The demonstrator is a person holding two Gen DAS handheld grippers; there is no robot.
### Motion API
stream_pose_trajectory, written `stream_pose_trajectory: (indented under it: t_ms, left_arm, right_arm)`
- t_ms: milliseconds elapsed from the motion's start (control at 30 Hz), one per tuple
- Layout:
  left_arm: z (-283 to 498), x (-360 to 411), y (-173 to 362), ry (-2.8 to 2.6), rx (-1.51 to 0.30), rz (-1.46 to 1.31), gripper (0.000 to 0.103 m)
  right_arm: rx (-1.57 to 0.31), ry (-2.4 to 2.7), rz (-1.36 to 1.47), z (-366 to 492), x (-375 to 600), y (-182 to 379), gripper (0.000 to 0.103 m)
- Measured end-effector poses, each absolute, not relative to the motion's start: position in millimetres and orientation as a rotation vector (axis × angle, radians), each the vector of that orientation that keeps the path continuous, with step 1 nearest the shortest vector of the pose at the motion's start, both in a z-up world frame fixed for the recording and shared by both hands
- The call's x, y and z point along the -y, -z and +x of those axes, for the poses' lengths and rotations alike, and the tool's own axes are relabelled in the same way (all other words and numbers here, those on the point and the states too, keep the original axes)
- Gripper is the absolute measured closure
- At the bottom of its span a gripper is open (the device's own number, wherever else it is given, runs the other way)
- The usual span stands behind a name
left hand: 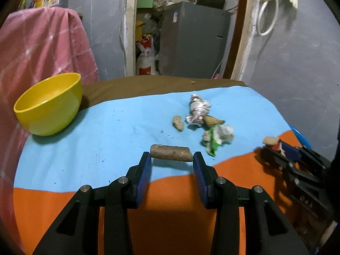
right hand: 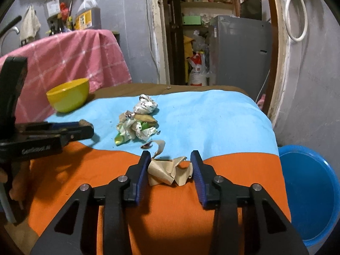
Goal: Collect trash
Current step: 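Carry the brown stick and tan paper over the blue bucket and open both tools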
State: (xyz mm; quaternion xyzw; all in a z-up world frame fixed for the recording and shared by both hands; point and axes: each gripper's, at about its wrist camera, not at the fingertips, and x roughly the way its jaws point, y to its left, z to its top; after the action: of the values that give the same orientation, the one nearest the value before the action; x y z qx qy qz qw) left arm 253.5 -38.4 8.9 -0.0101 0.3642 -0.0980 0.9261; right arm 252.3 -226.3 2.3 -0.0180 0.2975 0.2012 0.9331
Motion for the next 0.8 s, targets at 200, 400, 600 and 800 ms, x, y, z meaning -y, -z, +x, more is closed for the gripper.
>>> stream_pose_trajectory:
  t_ms: [200,400,600,800]
  left_arm:
    - [239,53,-28,0.237,-0.669,-0.022,0.067]
    - [233,74,-49,0.277,-0.590,-0.021,0.067]
    - [227,103,-64,0.338,-0.519,0.009,0.067]
    - [231,145,-71,0.424,-0.483,0.033,0.067]
  right_arm:
    - [-0.543,-0.407,0.018,244,237,-14,0.074]
    - [-0.418,-0.371,0.047,231,254,-34,0.074]
    - [-0.289,-0.287,0.101,217,286,-56,0.074]
    - [-0.184,-0.126,0.161,206,336,-71,0.074]
